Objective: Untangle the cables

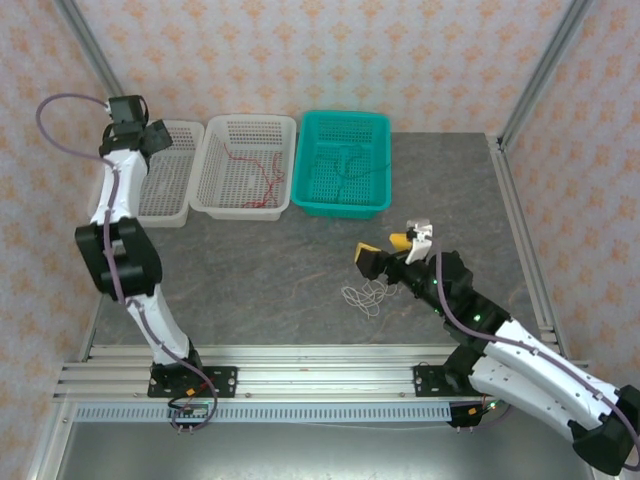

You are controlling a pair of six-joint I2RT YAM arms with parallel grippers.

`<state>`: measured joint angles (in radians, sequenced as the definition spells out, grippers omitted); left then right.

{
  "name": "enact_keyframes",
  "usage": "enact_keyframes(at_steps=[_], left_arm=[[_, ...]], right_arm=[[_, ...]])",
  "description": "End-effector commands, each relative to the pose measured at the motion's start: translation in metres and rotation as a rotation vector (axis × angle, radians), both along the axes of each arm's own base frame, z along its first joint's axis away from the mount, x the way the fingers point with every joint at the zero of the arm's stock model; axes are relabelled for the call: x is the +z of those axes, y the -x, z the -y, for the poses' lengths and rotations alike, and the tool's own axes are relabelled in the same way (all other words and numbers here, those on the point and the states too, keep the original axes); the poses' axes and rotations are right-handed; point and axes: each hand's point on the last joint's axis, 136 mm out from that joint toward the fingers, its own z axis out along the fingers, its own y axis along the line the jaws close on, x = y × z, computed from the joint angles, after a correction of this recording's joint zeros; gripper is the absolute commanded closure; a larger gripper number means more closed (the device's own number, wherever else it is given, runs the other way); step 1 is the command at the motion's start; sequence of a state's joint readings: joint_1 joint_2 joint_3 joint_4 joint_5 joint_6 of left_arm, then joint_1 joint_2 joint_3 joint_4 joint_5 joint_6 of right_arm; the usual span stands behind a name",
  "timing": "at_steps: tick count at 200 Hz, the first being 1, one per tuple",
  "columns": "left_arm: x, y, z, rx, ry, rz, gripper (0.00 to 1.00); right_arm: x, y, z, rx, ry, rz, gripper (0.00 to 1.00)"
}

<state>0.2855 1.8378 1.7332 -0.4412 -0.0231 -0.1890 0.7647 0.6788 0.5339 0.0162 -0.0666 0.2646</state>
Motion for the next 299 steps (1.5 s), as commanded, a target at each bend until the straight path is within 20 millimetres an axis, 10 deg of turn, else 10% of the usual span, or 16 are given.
enact_keyframes(at_steps=[1, 51, 119, 182, 259, 299], left_arm=[[0.105, 0.016, 0.059, -0.089, 0.123, 0.369, 0.09], [0.135, 0.089, 0.248, -0.505, 0.296, 0.420, 0.16], [0.031, 0.218, 0.464, -1.152, 0.287, 0.058, 0.31], [-0.077, 0.289, 0.563, -1.432, 0.200, -0.294, 0.39], [-0.192, 0.261, 0.599, -1.369, 0.058, -0.549, 0.52], [-0.213, 0.235, 0.593, -1.296, -0.082, -0.534, 0.57]], right_arm=[[0.005, -0.015, 0.006, -0.088, 0.034, -0.035, 0.00], [-0.037, -0.029, 0.023, -0.227, 0.227, -0.215, 0.00], [-0.103, -0.018, 0.066, -0.386, 0.276, -0.581, 0.02], [-0.175, 0.013, 0.131, -0.636, -0.021, -0.992, 0.27], [-0.168, 0.011, 0.136, -0.655, -0.056, -0.976, 0.32], [-0.166, 0.010, 0.134, -0.648, -0.073, -0.973, 0.32]])
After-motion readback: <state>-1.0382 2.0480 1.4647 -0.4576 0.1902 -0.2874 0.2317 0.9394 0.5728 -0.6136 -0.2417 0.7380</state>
